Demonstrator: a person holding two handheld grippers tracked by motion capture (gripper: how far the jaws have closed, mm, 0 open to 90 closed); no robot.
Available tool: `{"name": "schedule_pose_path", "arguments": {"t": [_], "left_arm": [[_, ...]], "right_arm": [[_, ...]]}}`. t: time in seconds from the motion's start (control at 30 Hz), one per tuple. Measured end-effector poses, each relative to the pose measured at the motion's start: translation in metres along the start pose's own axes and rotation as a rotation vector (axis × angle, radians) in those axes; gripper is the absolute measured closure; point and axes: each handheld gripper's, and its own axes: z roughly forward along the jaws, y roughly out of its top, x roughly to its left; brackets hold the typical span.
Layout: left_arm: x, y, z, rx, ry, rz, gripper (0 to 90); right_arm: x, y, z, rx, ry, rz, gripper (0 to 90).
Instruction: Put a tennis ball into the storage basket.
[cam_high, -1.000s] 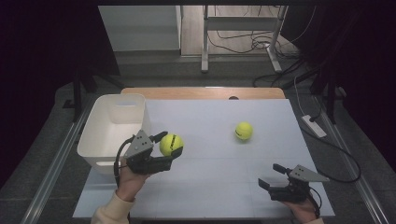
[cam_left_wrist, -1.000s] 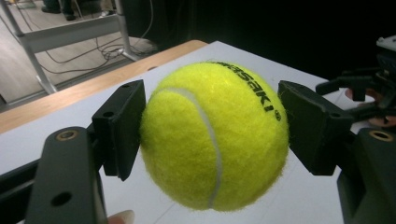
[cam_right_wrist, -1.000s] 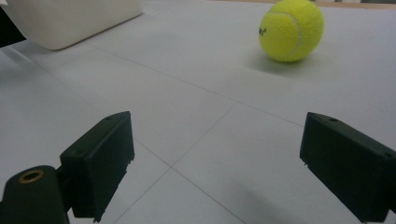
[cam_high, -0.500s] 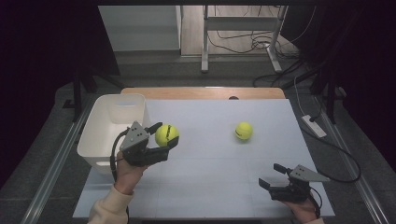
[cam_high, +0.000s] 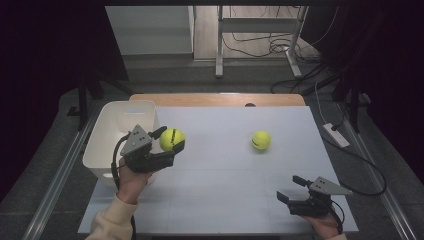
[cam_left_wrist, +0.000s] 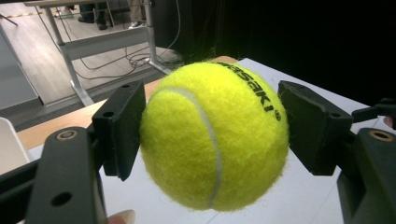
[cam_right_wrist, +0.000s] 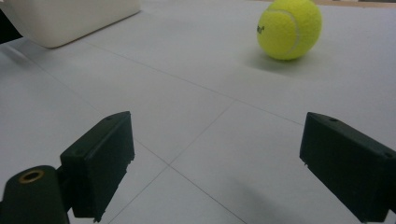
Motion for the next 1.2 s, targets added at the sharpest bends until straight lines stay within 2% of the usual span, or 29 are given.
{"name": "schedule_pose_path", "arguments": {"t": [1.2], "left_arm": [[0.031, 0.015, 0.001, 0.014, 0.069, -0.036, 27.5]], "right_arm": [[0.001, 0.0, 0.0, -0.002, -0.012, 0.0, 9.7]]}}
